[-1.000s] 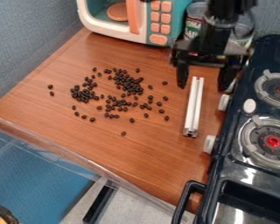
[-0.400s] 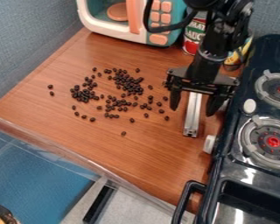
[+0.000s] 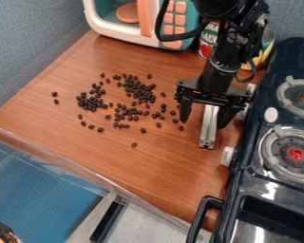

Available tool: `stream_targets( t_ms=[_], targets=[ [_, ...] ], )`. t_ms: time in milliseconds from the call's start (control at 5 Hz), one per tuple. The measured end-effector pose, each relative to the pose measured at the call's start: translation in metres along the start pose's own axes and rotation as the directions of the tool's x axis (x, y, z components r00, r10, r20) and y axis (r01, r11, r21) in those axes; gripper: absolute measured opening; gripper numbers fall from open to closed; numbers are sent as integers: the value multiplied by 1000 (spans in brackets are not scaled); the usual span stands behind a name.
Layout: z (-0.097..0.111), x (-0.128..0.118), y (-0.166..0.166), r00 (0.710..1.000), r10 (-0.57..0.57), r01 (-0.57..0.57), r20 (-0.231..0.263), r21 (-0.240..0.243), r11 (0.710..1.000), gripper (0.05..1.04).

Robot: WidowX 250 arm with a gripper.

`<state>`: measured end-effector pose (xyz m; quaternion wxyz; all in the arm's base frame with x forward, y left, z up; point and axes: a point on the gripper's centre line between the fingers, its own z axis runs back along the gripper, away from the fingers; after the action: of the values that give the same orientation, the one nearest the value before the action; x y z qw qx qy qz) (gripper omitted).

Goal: Sweep into pile

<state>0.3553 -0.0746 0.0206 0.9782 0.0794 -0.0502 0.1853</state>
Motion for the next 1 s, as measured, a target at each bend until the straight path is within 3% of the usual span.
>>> stream_targets(
  t_ms=[400, 800, 1000],
  targets=[
    [-4, 1, 1, 999, 22, -22, -25, -4, 1000, 416],
    [-2, -4, 1, 998, -6, 5, -59, -13, 1000, 381],
    [26, -3, -2, 999, -10, 6, -50, -89, 996, 380]
  ],
)
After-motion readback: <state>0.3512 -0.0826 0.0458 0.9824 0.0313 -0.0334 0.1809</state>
